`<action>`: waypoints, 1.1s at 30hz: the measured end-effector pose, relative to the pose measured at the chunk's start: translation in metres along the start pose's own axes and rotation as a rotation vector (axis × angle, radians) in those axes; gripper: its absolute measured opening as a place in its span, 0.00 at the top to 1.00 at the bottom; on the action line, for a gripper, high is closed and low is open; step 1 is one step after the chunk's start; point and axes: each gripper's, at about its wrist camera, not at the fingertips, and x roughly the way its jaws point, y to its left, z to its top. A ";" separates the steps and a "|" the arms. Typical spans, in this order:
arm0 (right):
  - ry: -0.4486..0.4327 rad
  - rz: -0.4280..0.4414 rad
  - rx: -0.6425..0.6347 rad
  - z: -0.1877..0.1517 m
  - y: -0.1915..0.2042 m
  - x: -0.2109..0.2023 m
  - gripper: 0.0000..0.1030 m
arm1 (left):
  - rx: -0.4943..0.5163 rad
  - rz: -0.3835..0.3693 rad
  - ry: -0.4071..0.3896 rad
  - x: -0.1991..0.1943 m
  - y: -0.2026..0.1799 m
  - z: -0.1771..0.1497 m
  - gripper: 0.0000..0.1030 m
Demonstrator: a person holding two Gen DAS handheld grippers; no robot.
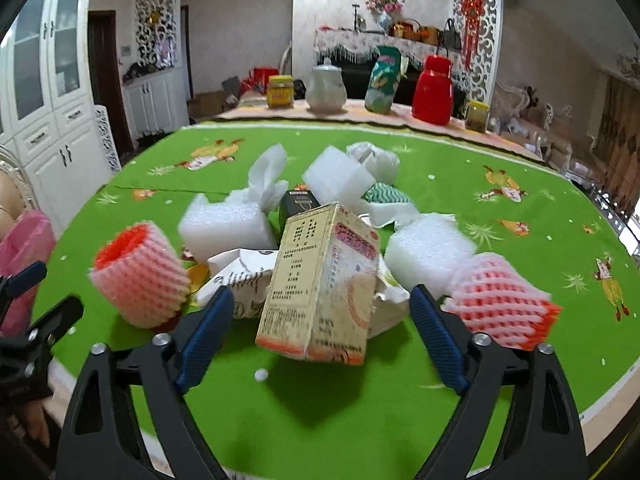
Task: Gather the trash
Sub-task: 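Grasp the orange foam fruit net with the left tool while the right tool grasps the medicine box, then carry both items to the pink wastebasket and open both tools to drop them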
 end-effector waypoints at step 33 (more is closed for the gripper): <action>-0.136 0.131 0.148 -0.021 -0.032 -0.026 0.44 | 0.036 -0.022 -0.014 0.019 -0.007 0.013 0.62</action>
